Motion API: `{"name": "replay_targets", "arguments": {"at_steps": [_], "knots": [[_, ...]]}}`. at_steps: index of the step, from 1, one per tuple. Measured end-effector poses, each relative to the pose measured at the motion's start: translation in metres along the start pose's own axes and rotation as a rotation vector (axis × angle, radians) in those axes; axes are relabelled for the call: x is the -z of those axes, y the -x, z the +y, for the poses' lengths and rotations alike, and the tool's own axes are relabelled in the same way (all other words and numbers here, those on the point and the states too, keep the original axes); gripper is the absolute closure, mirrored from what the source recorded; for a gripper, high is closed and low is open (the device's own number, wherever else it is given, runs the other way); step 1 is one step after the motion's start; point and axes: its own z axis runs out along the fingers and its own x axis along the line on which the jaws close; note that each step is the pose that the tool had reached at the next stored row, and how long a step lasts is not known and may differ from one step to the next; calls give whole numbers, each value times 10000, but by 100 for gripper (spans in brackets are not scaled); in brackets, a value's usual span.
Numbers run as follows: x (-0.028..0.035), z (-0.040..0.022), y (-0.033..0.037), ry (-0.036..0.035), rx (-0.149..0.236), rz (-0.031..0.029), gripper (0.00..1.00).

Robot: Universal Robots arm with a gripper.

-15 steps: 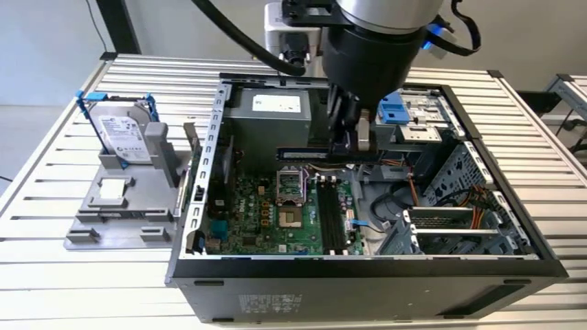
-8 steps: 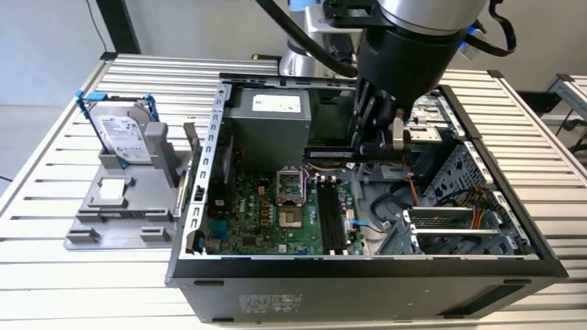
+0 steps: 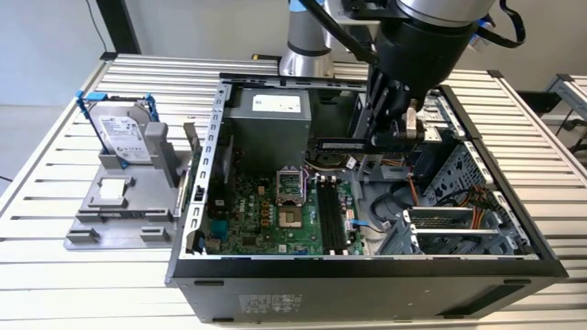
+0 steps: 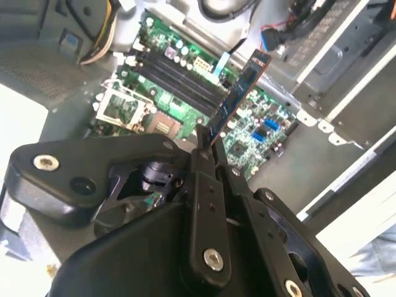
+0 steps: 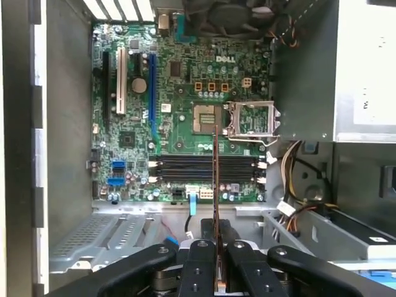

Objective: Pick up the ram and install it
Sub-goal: 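Pick up the ram and move it above insertion slot, then insert the ram into the slot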

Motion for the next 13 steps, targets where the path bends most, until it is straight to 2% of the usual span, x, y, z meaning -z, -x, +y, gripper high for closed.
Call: {"name": "replay_targets", "arguments": {"at_steps": [4, 7, 13], "knots": [[-3, -23, 52, -6, -94, 0, 100], [-4, -33, 67, -17, -274, 0, 100], [-5, -33, 85, -20, -317, 3, 100]]}}
